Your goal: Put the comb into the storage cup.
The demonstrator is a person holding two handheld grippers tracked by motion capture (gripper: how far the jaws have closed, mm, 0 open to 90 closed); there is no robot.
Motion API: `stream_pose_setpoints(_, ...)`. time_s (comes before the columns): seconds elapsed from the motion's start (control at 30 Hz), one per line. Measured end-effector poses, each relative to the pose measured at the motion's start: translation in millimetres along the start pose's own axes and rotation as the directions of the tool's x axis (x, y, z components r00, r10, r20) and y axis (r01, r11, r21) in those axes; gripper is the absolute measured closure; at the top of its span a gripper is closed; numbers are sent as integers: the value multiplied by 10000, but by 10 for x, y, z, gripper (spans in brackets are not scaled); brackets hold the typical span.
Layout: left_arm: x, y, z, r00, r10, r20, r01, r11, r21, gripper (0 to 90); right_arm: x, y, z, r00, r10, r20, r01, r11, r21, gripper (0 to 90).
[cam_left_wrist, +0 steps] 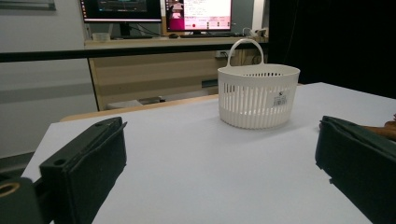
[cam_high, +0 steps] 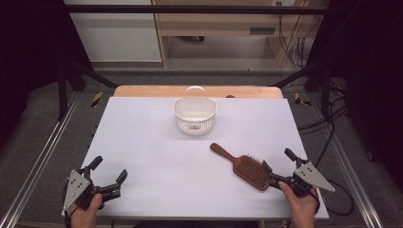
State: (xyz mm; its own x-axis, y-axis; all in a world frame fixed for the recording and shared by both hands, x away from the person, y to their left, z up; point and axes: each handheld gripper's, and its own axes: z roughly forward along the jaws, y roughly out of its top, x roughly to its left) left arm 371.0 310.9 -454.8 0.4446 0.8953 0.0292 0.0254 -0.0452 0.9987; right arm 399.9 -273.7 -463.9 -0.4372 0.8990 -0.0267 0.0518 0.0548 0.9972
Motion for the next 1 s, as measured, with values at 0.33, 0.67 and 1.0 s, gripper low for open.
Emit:
stream_pose_setpoints(0.33, -27, 3, -30, 10000, -72, -12, 72, 10000, -60, 19, 153, 76, -143, 9984, -404, 385, 381, 9976, 584, 134)
stream_pose_setpoints(0.67, -45, -2, -30, 9999, -78, -115, 78, 10000, 5, 20, 172, 55, -179, 9996, -288, -31, 289, 9918, 1244, 588)
stream_pose_setpoints(1.0, -34, -3, -34, 9997, -48, -241, 49, 10000, 54, 22, 162, 12, -240, 9997, 240, -104, -208, 9712, 2373, 900)
